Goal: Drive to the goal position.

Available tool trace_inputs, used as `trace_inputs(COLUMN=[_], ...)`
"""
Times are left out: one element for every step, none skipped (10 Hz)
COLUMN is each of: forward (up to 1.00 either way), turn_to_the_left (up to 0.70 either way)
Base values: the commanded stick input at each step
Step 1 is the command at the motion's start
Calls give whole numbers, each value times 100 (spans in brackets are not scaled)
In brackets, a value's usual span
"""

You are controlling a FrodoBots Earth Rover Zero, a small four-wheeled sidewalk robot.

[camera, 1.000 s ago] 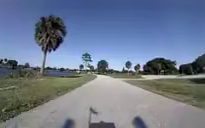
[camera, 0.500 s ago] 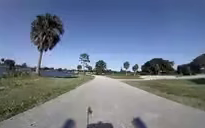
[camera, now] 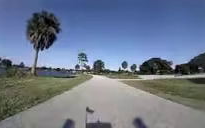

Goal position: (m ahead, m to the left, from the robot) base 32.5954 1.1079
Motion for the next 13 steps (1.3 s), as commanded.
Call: trace_inputs(forward=[70, 70, 70, 70, 70, 70, 70, 70, 70, 70, 70, 70, 70], turn_to_the_left=[0, 0, 0, 0, 0, 0, 0, 0, 0, 10, 31, 35, 35])
